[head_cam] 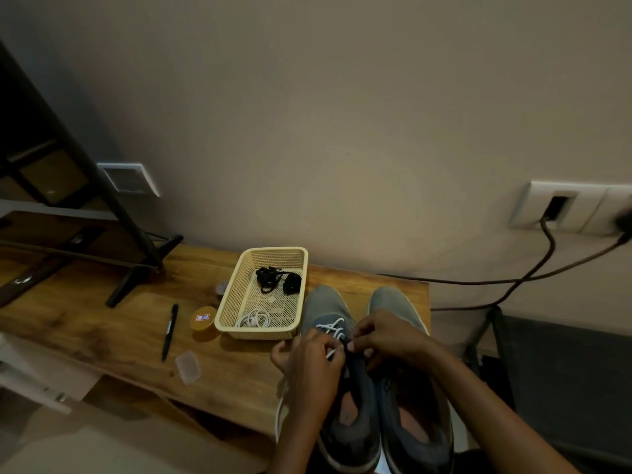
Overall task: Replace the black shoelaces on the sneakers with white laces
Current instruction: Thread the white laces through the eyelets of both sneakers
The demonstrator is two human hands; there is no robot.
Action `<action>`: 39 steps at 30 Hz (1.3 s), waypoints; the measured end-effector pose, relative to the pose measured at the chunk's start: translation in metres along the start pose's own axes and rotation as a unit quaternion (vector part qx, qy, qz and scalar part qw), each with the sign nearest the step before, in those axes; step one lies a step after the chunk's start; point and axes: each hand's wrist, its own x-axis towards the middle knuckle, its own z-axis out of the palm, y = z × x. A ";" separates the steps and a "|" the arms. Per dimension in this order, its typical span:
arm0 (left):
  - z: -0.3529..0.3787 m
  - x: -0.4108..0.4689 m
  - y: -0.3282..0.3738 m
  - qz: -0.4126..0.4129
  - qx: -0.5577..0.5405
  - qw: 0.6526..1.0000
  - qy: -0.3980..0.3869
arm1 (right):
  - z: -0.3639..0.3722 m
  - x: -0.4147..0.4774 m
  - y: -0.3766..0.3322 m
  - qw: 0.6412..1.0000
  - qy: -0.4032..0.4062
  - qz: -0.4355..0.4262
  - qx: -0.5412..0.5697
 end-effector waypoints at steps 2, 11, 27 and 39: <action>-0.001 -0.001 0.002 -0.008 -0.014 1.000 -0.002 | 0.000 0.000 0.000 1.000 0.007 0.003 0.017; 0.005 -0.001 0.000 0.017 -0.013 0.999 0.033 | 0.006 -0.001 -0.001 1.000 0.013 -0.005 -0.018; -0.010 -0.003 0.001 -0.033 -0.028 0.999 -0.002 | 0.014 0.012 0.003 0.987 0.052 -0.074 -0.134; -0.007 -0.003 0.007 -0.039 -0.041 0.998 -0.010 | 0.006 0.006 0.001 0.987 0.056 -0.088 -0.122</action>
